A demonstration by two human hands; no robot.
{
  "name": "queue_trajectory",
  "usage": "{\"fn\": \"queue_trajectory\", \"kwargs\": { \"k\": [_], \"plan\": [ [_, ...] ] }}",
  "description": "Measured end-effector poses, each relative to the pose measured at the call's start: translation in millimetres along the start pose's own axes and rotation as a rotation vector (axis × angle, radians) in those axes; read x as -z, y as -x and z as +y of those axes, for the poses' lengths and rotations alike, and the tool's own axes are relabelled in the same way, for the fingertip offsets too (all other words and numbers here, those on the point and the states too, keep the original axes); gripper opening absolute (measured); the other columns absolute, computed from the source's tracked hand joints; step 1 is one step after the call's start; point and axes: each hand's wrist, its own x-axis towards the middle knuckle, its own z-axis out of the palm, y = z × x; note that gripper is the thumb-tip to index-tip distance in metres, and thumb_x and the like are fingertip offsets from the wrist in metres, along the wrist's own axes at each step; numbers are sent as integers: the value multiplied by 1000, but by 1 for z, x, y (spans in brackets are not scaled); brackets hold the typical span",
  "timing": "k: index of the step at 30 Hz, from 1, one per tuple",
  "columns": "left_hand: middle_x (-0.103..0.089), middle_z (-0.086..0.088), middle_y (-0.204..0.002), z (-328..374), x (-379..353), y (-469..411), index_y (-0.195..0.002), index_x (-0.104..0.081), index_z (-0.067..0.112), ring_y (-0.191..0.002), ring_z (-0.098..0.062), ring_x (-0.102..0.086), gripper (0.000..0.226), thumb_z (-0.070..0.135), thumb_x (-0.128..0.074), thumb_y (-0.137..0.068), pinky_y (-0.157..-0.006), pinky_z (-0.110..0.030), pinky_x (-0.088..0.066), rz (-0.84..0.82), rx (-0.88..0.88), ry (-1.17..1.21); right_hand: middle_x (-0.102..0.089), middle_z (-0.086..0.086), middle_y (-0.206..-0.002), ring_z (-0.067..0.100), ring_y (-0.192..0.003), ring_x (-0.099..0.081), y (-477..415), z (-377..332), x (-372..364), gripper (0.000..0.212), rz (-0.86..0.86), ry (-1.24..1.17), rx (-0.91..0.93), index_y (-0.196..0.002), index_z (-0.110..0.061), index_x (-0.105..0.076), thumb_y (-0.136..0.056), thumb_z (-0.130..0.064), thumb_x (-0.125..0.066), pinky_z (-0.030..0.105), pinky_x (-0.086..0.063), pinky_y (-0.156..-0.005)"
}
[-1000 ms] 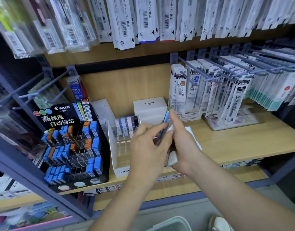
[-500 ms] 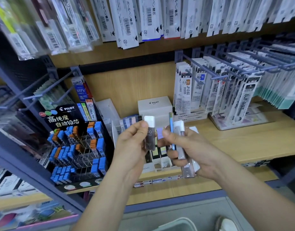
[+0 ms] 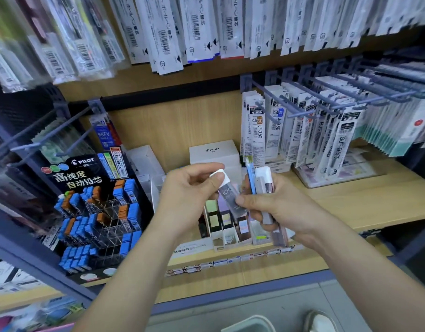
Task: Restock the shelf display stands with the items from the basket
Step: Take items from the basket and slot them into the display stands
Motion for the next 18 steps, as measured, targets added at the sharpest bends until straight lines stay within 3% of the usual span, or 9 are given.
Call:
{"fn": "queue_trajectory", "kwargs": {
  "k": [3,7,12,18],
  "plan": [
    [-68,7,-72,4,-8,-20,-91,-74,26,-61,-8,-62,14,16,-73,-81,-65,-20,-53,1,-57,-164,-61,5,-69,10,-47,-45,-4,-3,34,16,195,-109,-58,-89,-15,-58,-87,-26,-70,21,-30,-37],
    [-69,6,-79,-10,-36,-48,-87,-70,32,-68,-7,-63,16,16,-72,-83,-73,-23,-53,-72,-155,-459,-54,5,-67,12,-44,-43,-5,1,80,26,408,-300,-94,-97,-15,-55,-87,-35,-69,20,-29,-34],
    [-68,8,-83,-37,-71,-66,-94,-69,25,-75,-5,-62,11,21,-70,-84,-73,-19,-47,-190,-177,-714,-52,2,-59,11,-43,-42,-1,11,93,26,373,-283,-127,-94,-18,-59,-88,-42,-66,19,-29,-33],
    [-69,6,-88,-60,-93,-71,-94,-70,22,-83,-10,-62,12,25,-72,-83,-79,-22,-48,-255,-170,-824,-53,4,-61,12,-47,-43,1,13,100,30,350,-279,-123,-96,-17,-59,-87,-45,-67,19,-32,-35]
  ]
}}
